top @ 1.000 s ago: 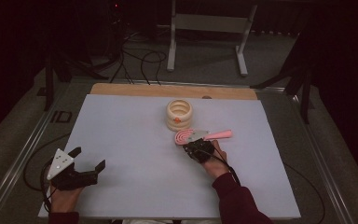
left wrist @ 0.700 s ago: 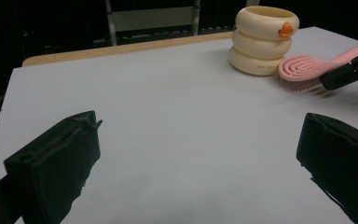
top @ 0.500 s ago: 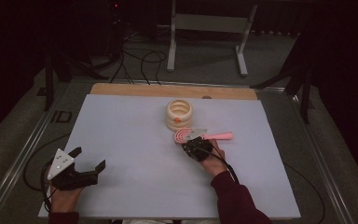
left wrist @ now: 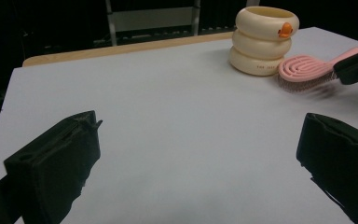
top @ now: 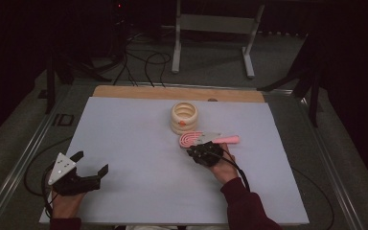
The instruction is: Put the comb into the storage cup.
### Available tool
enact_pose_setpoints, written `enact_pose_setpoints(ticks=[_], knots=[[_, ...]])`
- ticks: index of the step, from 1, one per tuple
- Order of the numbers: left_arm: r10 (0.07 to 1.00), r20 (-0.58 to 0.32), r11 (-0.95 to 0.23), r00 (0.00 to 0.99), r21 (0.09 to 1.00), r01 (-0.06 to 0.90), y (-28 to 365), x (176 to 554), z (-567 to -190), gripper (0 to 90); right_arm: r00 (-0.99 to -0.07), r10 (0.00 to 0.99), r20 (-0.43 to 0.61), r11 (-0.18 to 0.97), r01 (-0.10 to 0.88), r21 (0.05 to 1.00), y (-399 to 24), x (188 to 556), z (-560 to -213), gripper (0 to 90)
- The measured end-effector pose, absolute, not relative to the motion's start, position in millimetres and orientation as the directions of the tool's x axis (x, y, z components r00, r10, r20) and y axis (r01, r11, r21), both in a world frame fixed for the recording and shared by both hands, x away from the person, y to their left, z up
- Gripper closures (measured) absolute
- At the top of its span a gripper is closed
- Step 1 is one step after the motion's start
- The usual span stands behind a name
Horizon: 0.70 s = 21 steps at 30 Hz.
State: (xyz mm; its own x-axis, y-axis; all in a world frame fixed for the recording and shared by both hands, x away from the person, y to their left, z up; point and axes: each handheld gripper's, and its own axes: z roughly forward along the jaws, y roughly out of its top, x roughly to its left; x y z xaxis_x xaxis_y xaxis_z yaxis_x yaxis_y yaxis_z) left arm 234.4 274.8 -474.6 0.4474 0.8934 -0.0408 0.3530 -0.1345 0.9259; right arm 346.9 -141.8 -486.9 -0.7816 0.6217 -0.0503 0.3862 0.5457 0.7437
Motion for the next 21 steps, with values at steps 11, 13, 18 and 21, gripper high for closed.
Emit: enact_pose_setpoints(ticks=[11, 13, 18, 21], knots=[[0.893, -0.04, -0.132, 0.448, 0.929, 0.346, 274.9, 233.6, -474.1, 0.0, -0.703, 0.71, -0.027, 0.408, 0.381, 0.83, -190.6, 325.4, -462.7, 34.9], [0.893, -0.039, -0.132, 0.447, 0.929, 0.345, 274.9, 233.4, -474.0, 0.0, -0.671, 0.741, -0.036, 0.385, 0.381, 0.84, -201.7, 318.2, -460.2, 24.7], [0.893, -0.042, -0.127, 0.448, 0.932, 0.339, 275.4, 232.6, -473.5, 0.0, -0.603, 0.797, -0.016, 0.287, 0.355, 0.89, -235.5, 295.9, -457.5, 13.4], [0.893, -0.038, -0.127, 0.449, 0.935, 0.332, 275.2, 232.2, -473.2, 0.0, -0.578, 0.816, 0.0, 0.244, 0.344, 0.907, -257.3, 282.3, -459.8, 11.3]])
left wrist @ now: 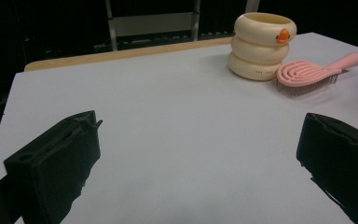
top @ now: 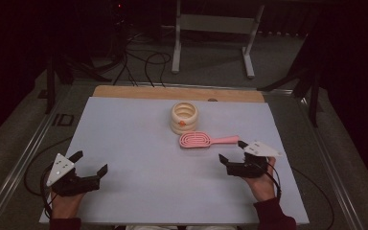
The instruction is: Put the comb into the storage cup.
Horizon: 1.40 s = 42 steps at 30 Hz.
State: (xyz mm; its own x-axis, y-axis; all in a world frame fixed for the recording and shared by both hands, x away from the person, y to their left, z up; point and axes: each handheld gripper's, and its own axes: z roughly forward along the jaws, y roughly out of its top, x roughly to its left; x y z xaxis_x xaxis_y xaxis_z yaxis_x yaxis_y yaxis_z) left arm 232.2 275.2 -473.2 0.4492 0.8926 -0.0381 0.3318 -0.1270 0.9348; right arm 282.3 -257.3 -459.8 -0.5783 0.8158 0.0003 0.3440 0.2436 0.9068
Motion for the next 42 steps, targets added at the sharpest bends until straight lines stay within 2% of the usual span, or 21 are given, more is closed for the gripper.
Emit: enact_pose_setpoints(ticks=[12, 17, 42], knots=[[0.886, -0.026, -0.125, 0.463, 0.948, 0.293, 275.9, 228.7, -470.6, 0.0, -0.504, 0.864, 0.015, 0.137, 0.263, 0.955, -303.0, 240.8, -459.1, 10.0], [0.883, -0.021, -0.128, 0.468, 0.951, 0.283, 276.6, 228.2, -470.6, 0.0, -0.499, 0.865, 0.052, 0.103, 0.277, 0.955, -310.5, 241.0, -463.2, 9.8], [0.883, -0.015, -0.136, 0.469, 0.948, 0.287, 275.6, 227.9, -472.2, 0.0, -0.516, 0.855, 0.06, 0.126, 0.318, 0.94, -308.9, 247.3, -467.3, 9.9]])
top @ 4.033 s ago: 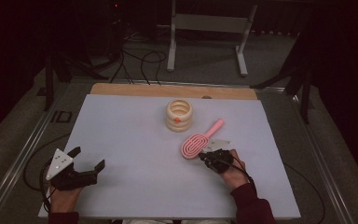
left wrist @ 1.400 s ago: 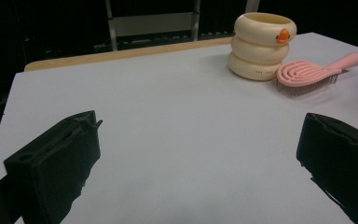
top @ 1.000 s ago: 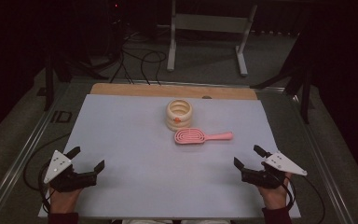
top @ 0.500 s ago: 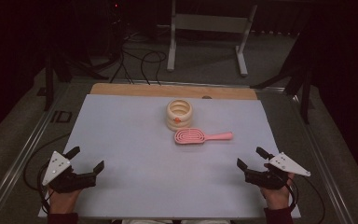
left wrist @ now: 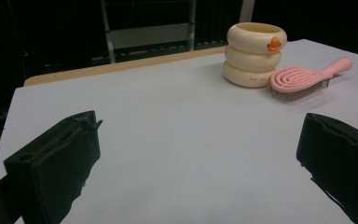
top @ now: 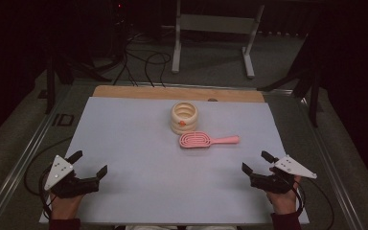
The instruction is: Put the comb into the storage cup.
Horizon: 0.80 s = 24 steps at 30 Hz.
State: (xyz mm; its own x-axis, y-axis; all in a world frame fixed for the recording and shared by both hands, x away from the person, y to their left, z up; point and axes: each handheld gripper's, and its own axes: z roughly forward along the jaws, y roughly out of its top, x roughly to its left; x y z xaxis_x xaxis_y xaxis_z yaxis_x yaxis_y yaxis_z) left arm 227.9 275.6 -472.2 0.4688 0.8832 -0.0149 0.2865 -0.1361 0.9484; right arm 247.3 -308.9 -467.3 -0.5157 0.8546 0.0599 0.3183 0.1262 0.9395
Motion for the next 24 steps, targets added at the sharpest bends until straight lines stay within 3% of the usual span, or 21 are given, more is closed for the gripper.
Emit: enact_pose_setpoints(ticks=[9, 24], knots=[[0.887, -0.019, -0.129, 0.462, 0.949, 0.287, 276.2, 227.1, -471.7, 0.0, -0.534, 0.843, 0.069, 0.166, 0.381, 0.91, -303.1, 254.8, -464.3, 10.0], [0.888, -0.021, -0.128, 0.46, 0.948, 0.29, 276.8, 227.3, -472.4, 0.0, -0.579, 0.814, 0.053, 0.206, 0.372, 0.905, -293.1, 262.1, -445.2, 12.2]])
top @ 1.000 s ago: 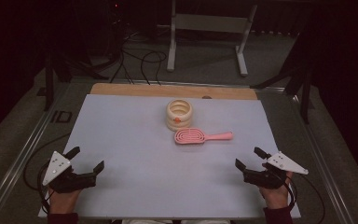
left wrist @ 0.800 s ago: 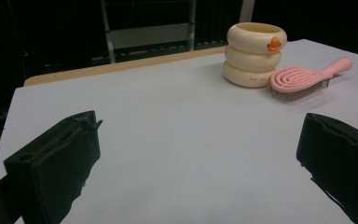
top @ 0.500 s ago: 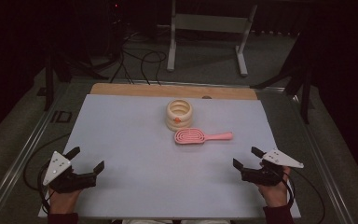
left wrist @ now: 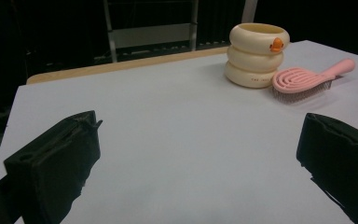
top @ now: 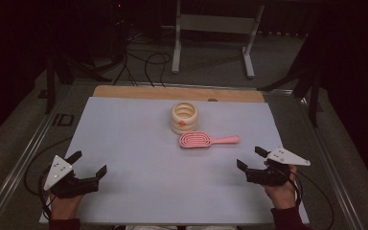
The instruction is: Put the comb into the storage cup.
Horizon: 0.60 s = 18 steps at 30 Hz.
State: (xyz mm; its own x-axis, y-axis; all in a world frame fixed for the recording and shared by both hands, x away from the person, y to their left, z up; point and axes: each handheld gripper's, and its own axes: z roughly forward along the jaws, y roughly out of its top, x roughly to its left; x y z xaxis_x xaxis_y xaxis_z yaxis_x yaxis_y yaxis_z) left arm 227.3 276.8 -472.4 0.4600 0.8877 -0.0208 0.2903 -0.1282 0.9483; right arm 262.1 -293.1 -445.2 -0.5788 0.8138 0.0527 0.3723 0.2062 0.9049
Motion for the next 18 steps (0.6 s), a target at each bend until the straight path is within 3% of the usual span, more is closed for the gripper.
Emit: enact_pose_setpoints(ticks=[18], knots=[[0.889, -0.026, -0.122, 0.457, 0.949, 0.291, 277.5, 227.6, -473.2, 0.0, -0.615, 0.789, -0.012, 0.304, 0.373, 0.877, -267.9, 286.5, -417.2, 12.4]])
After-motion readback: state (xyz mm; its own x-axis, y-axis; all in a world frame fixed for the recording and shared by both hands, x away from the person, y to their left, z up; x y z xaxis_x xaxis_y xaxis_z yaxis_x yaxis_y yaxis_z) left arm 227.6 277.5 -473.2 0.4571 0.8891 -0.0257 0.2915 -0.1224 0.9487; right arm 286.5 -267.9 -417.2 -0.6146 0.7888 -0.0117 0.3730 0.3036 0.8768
